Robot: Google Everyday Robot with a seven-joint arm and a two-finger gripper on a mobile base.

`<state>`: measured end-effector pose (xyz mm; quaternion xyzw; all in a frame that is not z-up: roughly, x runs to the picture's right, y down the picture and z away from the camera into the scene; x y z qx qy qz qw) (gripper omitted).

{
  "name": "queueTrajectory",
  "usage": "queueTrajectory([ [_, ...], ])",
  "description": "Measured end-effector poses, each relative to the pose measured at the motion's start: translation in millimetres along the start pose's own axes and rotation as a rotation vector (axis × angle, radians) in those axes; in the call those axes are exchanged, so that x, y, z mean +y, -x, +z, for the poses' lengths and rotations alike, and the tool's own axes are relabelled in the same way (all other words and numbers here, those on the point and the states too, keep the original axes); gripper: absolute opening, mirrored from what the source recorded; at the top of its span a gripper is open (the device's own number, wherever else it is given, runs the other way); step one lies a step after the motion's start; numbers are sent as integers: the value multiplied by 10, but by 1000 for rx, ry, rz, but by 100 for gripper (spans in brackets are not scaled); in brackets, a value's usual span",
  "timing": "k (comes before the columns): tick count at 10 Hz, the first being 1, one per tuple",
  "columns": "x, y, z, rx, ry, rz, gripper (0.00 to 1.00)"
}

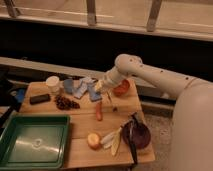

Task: Place sponge in metal cup

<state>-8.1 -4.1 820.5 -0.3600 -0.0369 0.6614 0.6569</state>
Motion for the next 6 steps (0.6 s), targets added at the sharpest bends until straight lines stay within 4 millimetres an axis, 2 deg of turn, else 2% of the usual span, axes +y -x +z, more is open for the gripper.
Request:
queueTrajectory([
  [1,-199,338,-172,-37,-24,23,0],
  [3,-488,703,-323,-72,-44,52,0],
  [6,-640,1080,-318,-95,-21,67,0],
])
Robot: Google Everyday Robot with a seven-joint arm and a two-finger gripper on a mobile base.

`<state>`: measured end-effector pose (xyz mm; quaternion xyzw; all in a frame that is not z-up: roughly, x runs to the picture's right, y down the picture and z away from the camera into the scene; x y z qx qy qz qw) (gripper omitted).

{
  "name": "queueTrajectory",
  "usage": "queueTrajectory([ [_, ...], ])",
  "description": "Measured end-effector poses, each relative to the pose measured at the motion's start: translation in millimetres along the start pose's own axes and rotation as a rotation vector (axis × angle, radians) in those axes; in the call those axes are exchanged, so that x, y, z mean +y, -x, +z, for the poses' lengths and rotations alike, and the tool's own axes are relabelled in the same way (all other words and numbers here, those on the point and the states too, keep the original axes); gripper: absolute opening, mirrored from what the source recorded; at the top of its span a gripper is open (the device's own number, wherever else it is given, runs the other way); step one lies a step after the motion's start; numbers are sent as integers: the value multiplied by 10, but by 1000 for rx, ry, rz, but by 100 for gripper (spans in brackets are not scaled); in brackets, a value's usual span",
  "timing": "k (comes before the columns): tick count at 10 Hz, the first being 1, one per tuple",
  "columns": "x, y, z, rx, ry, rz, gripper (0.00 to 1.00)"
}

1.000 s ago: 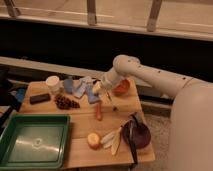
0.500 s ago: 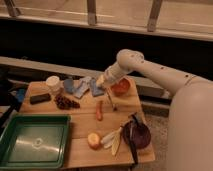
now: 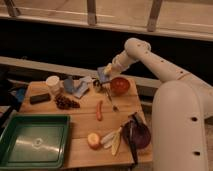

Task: Place sponge in metal cup

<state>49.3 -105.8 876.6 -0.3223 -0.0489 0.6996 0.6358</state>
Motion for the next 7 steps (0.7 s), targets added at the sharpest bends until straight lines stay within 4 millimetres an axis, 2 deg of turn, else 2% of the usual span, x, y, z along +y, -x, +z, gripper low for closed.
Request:
queueTrajectory([
  [3,-2,95,49,-5,21,-3,0],
  [5,-12,85,53,-10,20,-2,0],
  [7,-26,12,43,-94,12,40,0],
])
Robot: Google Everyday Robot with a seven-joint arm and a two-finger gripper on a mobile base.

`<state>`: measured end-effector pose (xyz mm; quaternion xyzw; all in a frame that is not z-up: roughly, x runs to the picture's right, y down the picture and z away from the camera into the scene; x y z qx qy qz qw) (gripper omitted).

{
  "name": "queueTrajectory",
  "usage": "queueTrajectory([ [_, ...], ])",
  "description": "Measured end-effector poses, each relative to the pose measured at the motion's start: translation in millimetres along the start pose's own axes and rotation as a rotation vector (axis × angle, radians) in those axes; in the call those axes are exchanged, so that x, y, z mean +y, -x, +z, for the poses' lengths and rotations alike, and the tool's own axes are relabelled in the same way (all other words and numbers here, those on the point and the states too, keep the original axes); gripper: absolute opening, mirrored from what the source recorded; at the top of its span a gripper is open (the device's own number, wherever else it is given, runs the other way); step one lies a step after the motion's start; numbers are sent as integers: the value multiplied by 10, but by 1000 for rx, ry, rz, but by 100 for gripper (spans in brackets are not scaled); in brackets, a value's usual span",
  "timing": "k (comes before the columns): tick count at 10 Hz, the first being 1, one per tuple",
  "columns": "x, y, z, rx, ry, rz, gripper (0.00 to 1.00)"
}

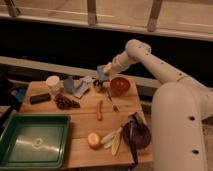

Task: Place sponge in metal cup

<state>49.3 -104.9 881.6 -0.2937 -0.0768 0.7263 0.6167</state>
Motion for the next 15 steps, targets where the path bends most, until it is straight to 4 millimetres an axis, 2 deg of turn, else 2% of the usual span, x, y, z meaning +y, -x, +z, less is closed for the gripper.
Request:
queueTrajectory([
  [3,39,-38,86,-17,-10,24,0],
  [5,-12,-56,166,-9,-26,38,0],
  [6,-40,-96,296,11,-44,44,0],
  [10,-113,-167,576,68,-72,59,0],
  [12,-30,-158,676,85,-64,56,0],
  [13,-6,-156,707,91,-57,57,5],
  [15,2,-164,742,99,-49,54,22],
])
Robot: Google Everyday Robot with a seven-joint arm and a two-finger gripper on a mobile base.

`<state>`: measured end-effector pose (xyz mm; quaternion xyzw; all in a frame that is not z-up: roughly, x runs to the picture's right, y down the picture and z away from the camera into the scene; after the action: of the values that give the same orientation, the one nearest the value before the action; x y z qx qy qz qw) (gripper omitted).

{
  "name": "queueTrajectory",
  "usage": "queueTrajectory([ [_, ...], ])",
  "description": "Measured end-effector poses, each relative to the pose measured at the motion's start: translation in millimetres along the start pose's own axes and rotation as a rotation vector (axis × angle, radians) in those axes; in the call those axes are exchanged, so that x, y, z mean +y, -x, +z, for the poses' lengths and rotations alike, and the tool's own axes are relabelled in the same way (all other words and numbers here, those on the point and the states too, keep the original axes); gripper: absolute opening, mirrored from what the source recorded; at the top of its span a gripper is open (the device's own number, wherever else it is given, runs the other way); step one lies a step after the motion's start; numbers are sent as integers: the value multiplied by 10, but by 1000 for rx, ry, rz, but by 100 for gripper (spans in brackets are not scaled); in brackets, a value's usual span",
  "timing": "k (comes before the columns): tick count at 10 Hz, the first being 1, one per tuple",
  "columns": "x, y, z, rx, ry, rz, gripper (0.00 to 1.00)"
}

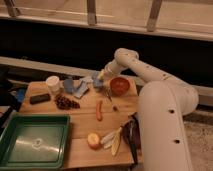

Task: Place sponge in metal cup

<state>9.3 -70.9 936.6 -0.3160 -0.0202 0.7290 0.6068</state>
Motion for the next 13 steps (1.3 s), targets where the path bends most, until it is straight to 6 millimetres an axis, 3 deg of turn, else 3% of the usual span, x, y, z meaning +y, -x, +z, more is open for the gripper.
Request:
queueTrajectory([
  [1,30,-8,43,8,7,-2,36],
  [5,3,-20,86,21,15,2,68],
  [7,25,12,69,14,15,-4,69],
  [9,41,130,-82,-21,11,-14,69],
  [13,127,362,-544,-122,19,-29,69],
])
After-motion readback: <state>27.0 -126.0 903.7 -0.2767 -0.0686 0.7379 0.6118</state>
